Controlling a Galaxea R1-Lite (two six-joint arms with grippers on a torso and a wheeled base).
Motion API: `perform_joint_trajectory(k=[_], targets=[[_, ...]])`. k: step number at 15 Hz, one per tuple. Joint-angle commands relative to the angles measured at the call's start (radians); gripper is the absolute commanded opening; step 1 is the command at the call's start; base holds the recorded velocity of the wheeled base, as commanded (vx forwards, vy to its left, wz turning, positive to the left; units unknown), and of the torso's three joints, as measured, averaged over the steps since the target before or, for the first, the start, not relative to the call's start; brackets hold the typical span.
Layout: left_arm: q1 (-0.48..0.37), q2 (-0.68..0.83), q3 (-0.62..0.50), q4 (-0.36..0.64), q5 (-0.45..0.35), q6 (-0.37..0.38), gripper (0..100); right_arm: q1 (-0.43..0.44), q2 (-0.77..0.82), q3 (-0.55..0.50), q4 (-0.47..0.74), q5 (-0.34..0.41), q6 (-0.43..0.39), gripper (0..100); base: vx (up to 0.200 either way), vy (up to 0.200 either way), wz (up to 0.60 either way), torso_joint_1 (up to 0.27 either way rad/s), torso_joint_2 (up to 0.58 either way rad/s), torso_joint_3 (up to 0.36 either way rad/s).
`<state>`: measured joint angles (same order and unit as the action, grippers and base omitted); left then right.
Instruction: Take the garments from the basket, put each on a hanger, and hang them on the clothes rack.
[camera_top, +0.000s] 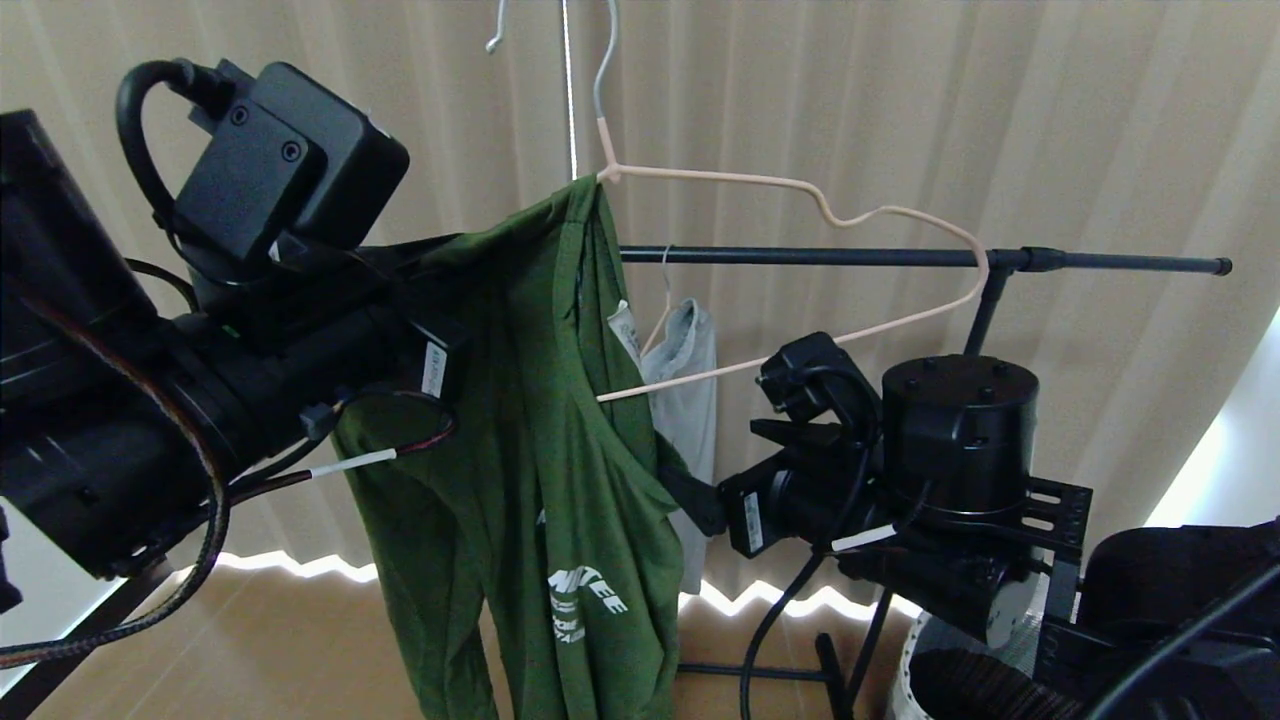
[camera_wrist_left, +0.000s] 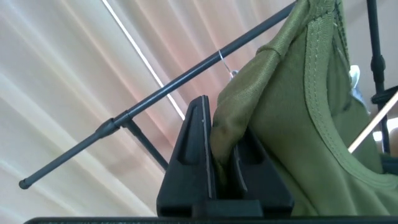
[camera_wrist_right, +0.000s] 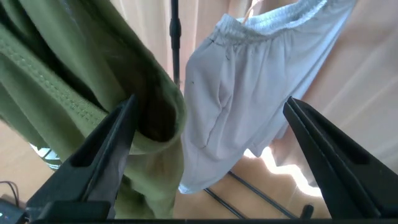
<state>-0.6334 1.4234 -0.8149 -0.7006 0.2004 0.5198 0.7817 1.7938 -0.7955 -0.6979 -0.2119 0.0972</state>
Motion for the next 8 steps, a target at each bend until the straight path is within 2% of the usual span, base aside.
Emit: perform_joint_trajectory(k=[1,6,7,8], targets=[[0.000,-0.006,-0.003,-0.002,-0.001,-0.001,0,0.001,0.015,0.004,0.000,-0.001,0.004,100,0.000,0.000,0.00,0.000,0.00,0.000],[0.000,-0.020,-0.004,-0.008,-0.003,0.000,0,0.001,0.024,0.009,0.000,0.000,0.018,100,0.000,0.000,0.00,0.000,0.00,0.000],[0.000,-0.020,-0.006,-0.008,-0.003,0.000,0,0.001,0.022,0.010,0.000,0.000,0.021,0,0.000,0.000,0.00,0.000,0.00,0.000],[0.001,-0.018,-0.006,-0.008,-0.003,0.000,0,0.001,0.016,0.021,0.000,-0.001,0.021,0,0.000,0.000,0.00,0.000,0.00,0.000]])
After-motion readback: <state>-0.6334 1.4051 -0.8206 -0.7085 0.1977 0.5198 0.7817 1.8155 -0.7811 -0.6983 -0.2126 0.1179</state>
